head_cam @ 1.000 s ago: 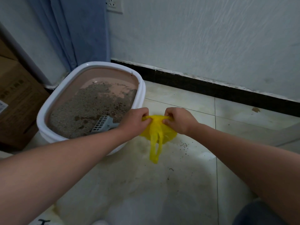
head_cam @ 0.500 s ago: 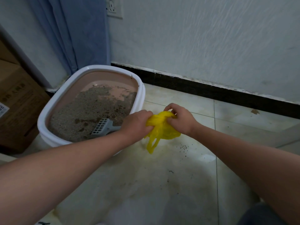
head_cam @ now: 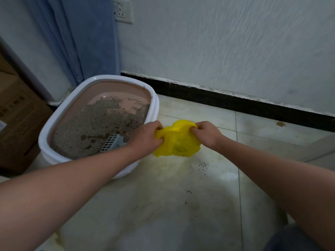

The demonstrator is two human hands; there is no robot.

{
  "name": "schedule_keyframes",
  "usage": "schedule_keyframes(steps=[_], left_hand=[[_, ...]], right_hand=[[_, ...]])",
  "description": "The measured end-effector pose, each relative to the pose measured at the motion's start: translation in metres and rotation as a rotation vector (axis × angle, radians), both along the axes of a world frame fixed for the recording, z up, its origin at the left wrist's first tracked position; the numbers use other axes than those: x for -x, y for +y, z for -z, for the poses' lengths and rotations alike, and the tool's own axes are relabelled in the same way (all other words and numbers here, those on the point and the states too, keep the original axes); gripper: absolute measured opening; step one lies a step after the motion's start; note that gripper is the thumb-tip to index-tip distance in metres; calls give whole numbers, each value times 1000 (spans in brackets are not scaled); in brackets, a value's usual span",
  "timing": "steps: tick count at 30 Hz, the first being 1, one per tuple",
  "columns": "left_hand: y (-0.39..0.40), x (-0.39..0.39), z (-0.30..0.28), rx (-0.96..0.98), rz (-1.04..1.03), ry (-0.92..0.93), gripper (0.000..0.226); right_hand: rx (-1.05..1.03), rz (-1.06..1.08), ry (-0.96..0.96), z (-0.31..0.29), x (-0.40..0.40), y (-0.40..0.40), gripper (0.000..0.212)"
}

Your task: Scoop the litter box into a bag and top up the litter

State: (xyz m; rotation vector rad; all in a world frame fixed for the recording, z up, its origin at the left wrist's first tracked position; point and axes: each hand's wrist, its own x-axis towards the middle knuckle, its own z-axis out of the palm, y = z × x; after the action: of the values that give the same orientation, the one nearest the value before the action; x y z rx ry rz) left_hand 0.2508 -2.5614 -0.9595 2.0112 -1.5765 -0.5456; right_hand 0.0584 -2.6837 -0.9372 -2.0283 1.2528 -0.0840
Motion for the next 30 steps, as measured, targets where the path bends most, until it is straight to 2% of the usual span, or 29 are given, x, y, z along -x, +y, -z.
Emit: schedule_keyframes(steps=[2,7,12,17,20,24,26,30], left_hand=[[-3,9,-3,32,38,8,12],[-9,19,-10,22,53,-33,28],[-3,-4,-7,-2,-69,45,29],[-3,-17,-10,72,-204,115,50],[-10,-8,-22,73,-211,207,48],[-21,8,-34,57,-155,320,35],[-24,12,-35,35,-82,336,30],[-27,18,-31,-56,-51,368,30]], right_hand=[[72,-74,1,-4,-8,7,20],[191,-97,26,-5,-11,13,17],[160,155,82,-6,13,-4,33],[5,320,-101,-11,14,-13,30],[-9,365,-183,-17,6,-9,20],[-36,437,-197,-20,-1,-10,40],[-44,445,-192,-20,-2,-10,43],[83,345,-259,-23,-4,-9,18]])
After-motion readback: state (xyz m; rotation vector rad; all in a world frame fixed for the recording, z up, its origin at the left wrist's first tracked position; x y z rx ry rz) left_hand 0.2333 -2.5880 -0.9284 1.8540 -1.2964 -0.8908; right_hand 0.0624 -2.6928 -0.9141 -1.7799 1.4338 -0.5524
